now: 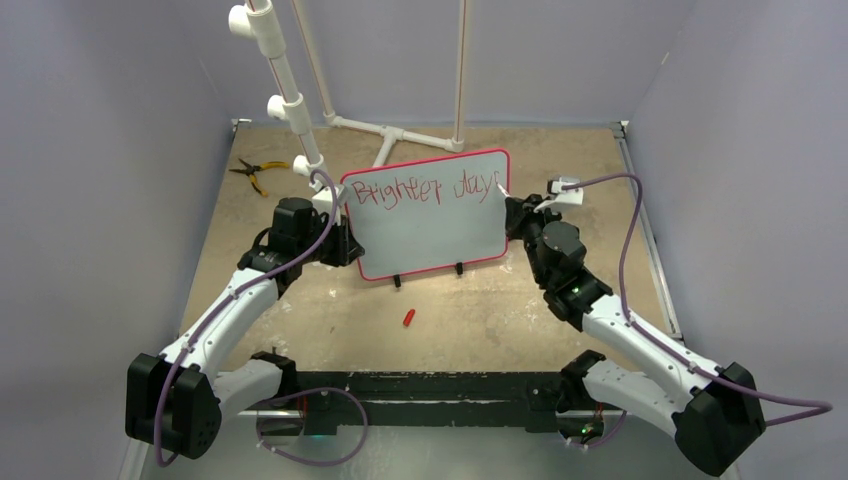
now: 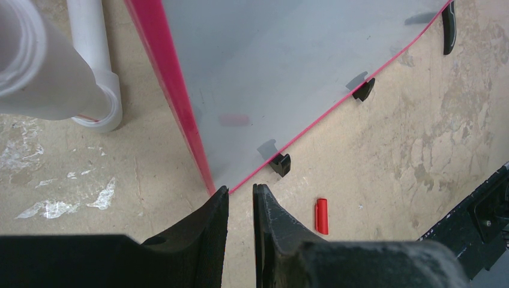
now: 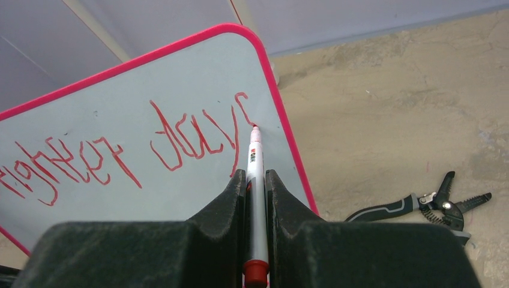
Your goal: Write a sentence on the whiteboard
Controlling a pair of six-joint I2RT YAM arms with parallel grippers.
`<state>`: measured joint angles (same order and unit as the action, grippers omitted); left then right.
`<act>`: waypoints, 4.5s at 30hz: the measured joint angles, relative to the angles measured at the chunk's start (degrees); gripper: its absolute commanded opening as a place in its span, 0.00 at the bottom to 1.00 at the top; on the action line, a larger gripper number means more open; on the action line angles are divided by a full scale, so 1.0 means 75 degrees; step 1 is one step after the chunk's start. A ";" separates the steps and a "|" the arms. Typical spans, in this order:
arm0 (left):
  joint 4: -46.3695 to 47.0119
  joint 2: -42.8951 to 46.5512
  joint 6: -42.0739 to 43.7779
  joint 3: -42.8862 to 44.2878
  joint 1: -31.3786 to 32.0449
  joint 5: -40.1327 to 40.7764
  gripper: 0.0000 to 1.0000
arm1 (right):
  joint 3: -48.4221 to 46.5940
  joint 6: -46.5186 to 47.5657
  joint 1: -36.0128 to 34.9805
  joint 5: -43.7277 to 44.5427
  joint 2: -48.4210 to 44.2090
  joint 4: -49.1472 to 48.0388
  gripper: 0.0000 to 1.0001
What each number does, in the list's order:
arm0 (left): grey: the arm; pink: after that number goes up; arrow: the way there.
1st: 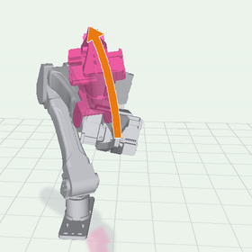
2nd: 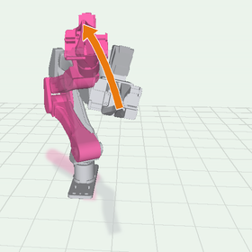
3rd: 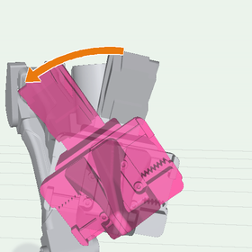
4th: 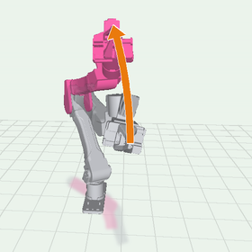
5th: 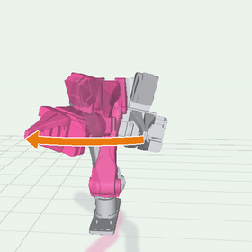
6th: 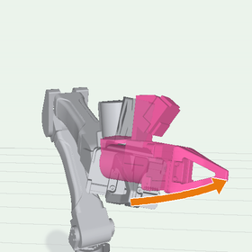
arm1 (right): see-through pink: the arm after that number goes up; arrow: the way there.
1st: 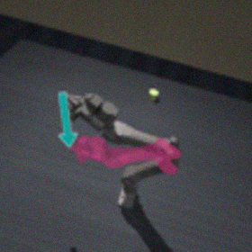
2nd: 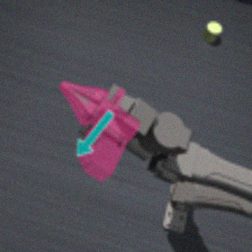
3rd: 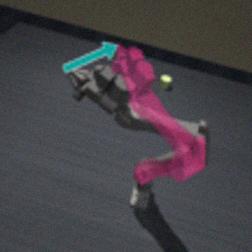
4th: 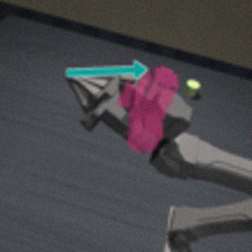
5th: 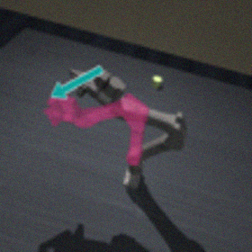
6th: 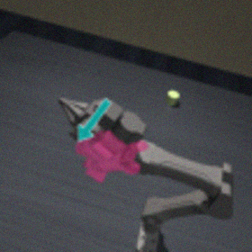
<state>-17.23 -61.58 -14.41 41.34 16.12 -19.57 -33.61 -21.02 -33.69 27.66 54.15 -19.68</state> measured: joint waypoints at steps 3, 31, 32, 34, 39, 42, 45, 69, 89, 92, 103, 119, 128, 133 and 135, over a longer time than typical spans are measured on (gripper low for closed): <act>0.0000 -0.0003 0.0000 0.0000 0.0000 0.0000 0.20 | 0.0000 -0.0003 0.0000 0.0041 -0.0032 0.0122 0.00; -0.0003 0.0000 0.0000 0.0000 0.0000 0.0000 0.20 | 0.0140 -0.0047 0.0000 -0.0458 -0.0201 0.0280 0.00; -0.0003 0.0009 -0.0003 0.0000 0.0000 0.0003 0.20 | 0.0181 -0.0047 0.0000 -0.0460 -0.0294 0.0289 0.00; 0.0000 0.0047 -0.0003 0.0000 0.0000 0.0006 0.20 | 0.0256 -0.0047 0.0000 -0.0458 -0.0562 0.0291 0.00; 0.0009 0.0224 -0.0003 0.0000 0.0000 0.0009 0.23 | 0.0289 -0.0047 0.0000 -0.0458 -0.1209 0.0254 0.00; 0.0012 0.0300 -0.0009 0.0000 0.0000 0.0009 0.28 | 0.0300 -0.0044 0.0000 -0.0516 -0.1390 0.0224 0.00; 0.0029 0.0376 -0.0015 0.0000 0.0000 0.0006 0.34 | 0.0300 -0.0044 0.0000 -0.0653 -0.1431 0.0236 0.00; 0.0402 0.0571 -0.0341 0.0000 -0.0498 -0.0463 0.48 | 0.0836 -0.0128 -0.2186 -0.2611 -0.0140 -0.1381 0.00; 0.0289 0.0376 -0.0323 0.0000 -0.0498 -0.0184 0.31 | -0.1081 0.0102 -0.3209 -0.2130 0.3707 -0.2990 0.00; 0.0280 0.0335 -0.0309 0.0000 -0.0498 -0.0184 0.30 | -0.1145 0.0140 -0.3223 -0.2011 0.3955 -0.2973 0.00; 0.0271 0.0297 -0.0251 0.0000 -0.0498 -0.0192 0.27 | -0.1285 0.0160 -0.3255 -0.1603 0.4398 -0.2911 0.00; 0.0262 0.0271 -0.0248 0.0000 -0.0498 -0.0224 0.26 | -0.1510 0.0318 -0.3322 -0.1682 0.4689 -0.2868 0.00; 0.0262 0.0271 -0.0248 0.0000 -0.0498 -0.0224 0.26 | -0.1478 0.0338 -0.3395 -0.1641 0.4689 -0.2669 0.00; 0.0262 0.0268 -0.0248 0.0000 -0.0498 -0.0227 0.26 | -0.1478 0.0332 -0.3416 -0.1545 0.4677 -0.2515 0.00; 0.0262 0.0268 -0.0248 0.0000 -0.0498 -0.0227 0.26 | -0.1478 0.0326 -0.3427 -0.1469 0.4666 -0.2445 0.00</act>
<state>-15.27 -59.57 -16.27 41.34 12.38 -21.28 -44.69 -18.57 -59.40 16.64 89.14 -38.02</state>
